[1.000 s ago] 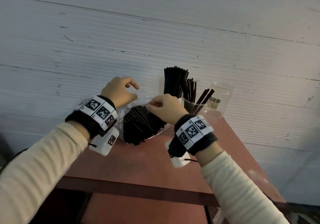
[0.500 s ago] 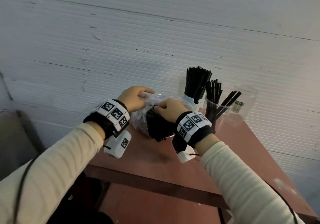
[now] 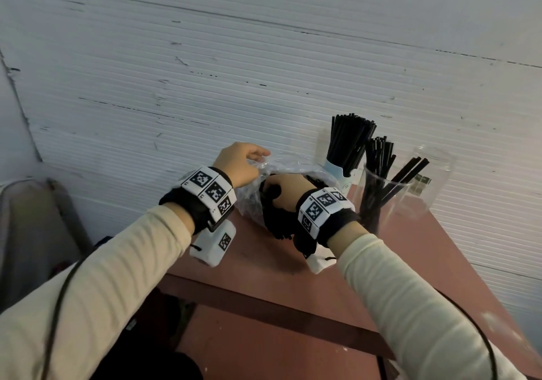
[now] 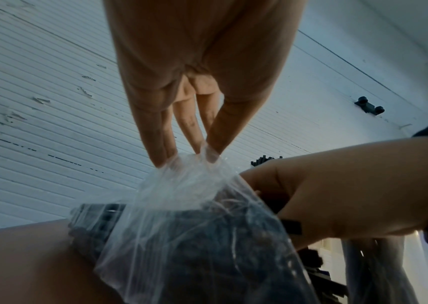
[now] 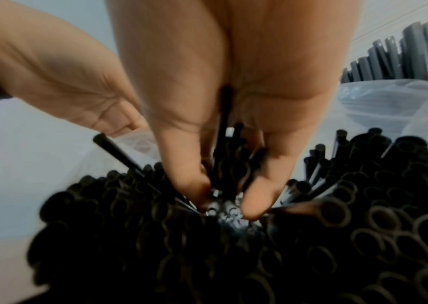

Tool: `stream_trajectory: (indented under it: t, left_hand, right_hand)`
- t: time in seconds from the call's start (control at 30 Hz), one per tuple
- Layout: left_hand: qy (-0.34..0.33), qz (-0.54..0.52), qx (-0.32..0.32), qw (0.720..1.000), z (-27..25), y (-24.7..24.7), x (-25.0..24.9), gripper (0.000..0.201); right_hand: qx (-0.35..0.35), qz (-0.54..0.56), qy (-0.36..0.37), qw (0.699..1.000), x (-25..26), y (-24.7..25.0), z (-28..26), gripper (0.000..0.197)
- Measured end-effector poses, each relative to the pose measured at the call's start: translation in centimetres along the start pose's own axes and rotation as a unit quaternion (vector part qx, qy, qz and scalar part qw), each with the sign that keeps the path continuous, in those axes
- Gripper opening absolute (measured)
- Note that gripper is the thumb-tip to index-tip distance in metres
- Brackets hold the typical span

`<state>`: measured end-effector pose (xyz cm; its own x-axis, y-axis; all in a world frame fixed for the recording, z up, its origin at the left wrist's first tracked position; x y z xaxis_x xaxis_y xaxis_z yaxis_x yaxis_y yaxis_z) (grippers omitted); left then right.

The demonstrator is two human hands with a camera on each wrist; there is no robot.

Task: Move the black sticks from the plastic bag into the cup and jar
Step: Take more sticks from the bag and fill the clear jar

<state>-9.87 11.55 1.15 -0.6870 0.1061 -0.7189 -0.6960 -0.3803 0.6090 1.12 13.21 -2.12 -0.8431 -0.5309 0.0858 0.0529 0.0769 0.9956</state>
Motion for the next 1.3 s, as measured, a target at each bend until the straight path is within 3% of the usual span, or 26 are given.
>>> stream_trajectory:
  t: [0.17, 0.37, 0.5, 0.6, 0.7, 0.83, 1.0, 1.13, 1.23, 1.3]
  left_hand:
    - [-0.002, -0.004, -0.016, 1.000, -0.3, 0.1, 0.1, 0.048]
    - [-0.009, -0.004, 0.012, 1.000, -0.3, -0.6, 0.4, 0.049]
    - [-0.064, 0.073, 0.005, 0.995, -1.1, -1.3, -0.4, 0.051]
    - [-0.150, 0.114, -0.025, 0.982, -2.6, -1.5, -3.4, 0.054]
    - [-0.242, 0.121, 0.062, 0.961, -4.2, -3.6, -6.5, 0.062]
    - [-0.271, 0.181, 0.167, 0.931, -4.7, -7.3, -7.9, 0.071]
    - [-0.303, 0.163, 0.159, 0.925, -5.3, -9.4, -10.4, 0.052]
    - [-0.310, 0.111, 0.152, 0.932, -5.8, -9.5, -11.4, 0.019]
    - [-0.301, 0.106, 0.154, 0.935, -6.1, -9.4, -12.7, 0.015]
    - [-0.273, 0.084, 0.151, 0.946, -5.9, -9.4, -13.2, 0.018]
  right_hand:
    - [-0.029, 0.066, 0.007, 0.997, -0.8, 0.8, -1.3, 0.032]
    - [-0.052, 0.157, -0.006, 0.986, -2.5, 1.8, -2.5, 0.027]
    - [-0.057, 0.186, -0.008, 0.981, -3.8, 2.3, -4.4, 0.026]
    - [-0.059, 0.179, 0.004, 0.982, -4.5, 2.9, -6.1, 0.027]
    - [-0.035, 0.181, -0.002, 0.983, -5.2, 3.5, -7.9, 0.026]
    - [-0.014, 0.167, -0.003, 0.986, -5.6, 4.6, -10.1, 0.026]
    - [0.013, 0.182, 0.018, 0.983, -5.7, 5.3, -12.4, 0.024]
    - [-0.004, 0.203, 0.040, 0.978, -6.0, 6.6, -14.3, 0.023]
    - [-0.048, 0.219, 0.063, 0.972, -6.5, 8.6, -16.1, 0.029]
    - [-0.120, 0.220, 0.058, 0.966, -7.4, 10.7, -17.4, 0.041]
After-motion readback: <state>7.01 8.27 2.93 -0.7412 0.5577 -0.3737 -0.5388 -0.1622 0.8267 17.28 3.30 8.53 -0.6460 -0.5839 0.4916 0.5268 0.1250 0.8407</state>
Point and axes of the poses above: each hand's wrist, its own z-axis towards the middle knuckle, its own y-axis out of the back of the hand, x = y × z, the point moved 9 cm from there along z, towards the middle knuckle, and after that the axes turned 3 degrees about -x, right-handed, at the moved point
